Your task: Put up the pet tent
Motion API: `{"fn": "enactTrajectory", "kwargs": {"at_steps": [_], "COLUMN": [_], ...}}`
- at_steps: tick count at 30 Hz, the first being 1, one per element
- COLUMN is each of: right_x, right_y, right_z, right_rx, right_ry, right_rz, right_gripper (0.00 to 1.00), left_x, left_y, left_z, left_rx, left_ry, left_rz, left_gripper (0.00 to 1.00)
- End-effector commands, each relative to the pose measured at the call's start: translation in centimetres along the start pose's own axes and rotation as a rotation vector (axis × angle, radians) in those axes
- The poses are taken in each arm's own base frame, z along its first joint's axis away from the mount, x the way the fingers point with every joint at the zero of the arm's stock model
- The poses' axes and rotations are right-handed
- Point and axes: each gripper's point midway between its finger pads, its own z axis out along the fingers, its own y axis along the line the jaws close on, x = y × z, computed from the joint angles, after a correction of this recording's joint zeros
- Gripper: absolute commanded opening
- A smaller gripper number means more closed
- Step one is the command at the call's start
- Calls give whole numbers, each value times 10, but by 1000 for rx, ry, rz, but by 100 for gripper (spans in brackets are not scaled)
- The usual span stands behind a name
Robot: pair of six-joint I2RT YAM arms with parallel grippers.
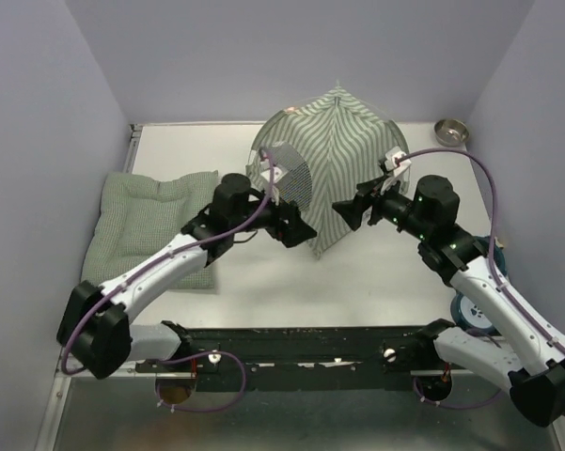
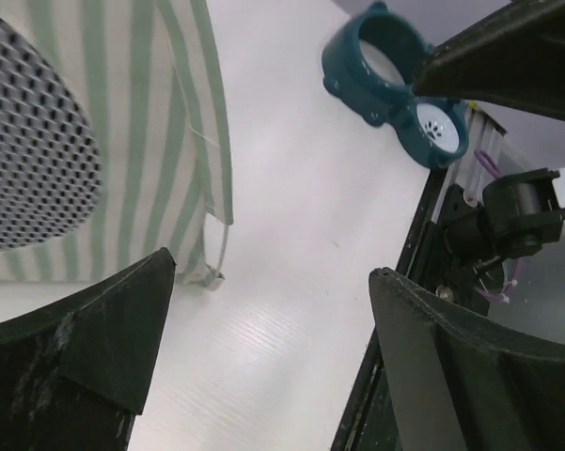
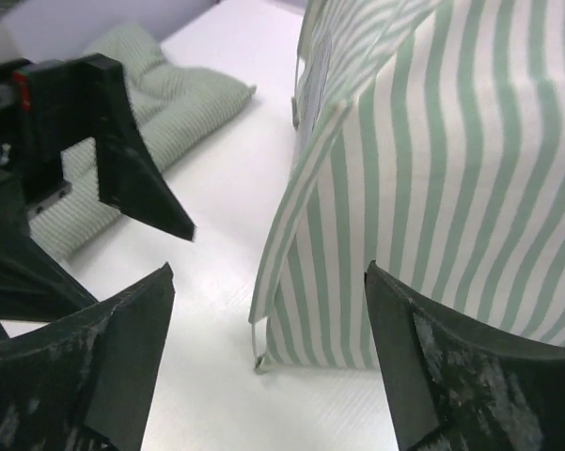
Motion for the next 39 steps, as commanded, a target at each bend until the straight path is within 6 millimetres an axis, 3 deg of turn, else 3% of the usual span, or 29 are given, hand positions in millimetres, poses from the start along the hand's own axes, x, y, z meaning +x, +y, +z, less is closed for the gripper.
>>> {"fn": "enactTrajectory", "kwargs": {"at_steps": [1,6,9,14,18,21,22,23,24,28,32,35,39], "right_x": [-45,-83,-106,-93,-73,-74,-77,-82,-87,-111,-105,-100,-101], "right_y": [-14,-66,-71,-100,-105,-89,-80,-68,-53,-6,24,4,-45], "right_z": [-1,41,65,100,121,124,123,123,121,92,55,44,68], "right_rx": [109,357,365,491,498,406,360,287,194,-105,-414,-514,-537], "right_ry": [-57,-8,-14,100,202,238,244,248,248,179,83,6,-21], "right_rz": [72,164,119,76,56,72,77,63,40,-207,-527,-744,-931], "right_gripper": [92,94,97,96,75,32,23,5,1,1,1,1,1], "left_x": [-43,-87,-104,-116,-114,-110,-109,-109,-110,-113,-120,-128,-137], "left_y": [-7,24,46,56,58,66,68,69,67,63,65,70,79], "left_z": [-64,-116,-146,-187,-210,-229,-235,-239,-242,-243,-236,-231,-227], "left_rx": [19,-179,-326,-494,-577,-653,-676,-688,-692,-667,-611,-569,-515], "left_ry": [-76,-165,-224,-334,-390,-409,-411,-418,-424,-436,-431,-428,-423], "left_rz": [93,125,125,148,83,44,41,42,46,31,-29,-69,-76], "left_gripper": [99,99,99,99,99,99,99,99,99,99,99,99,99]}}
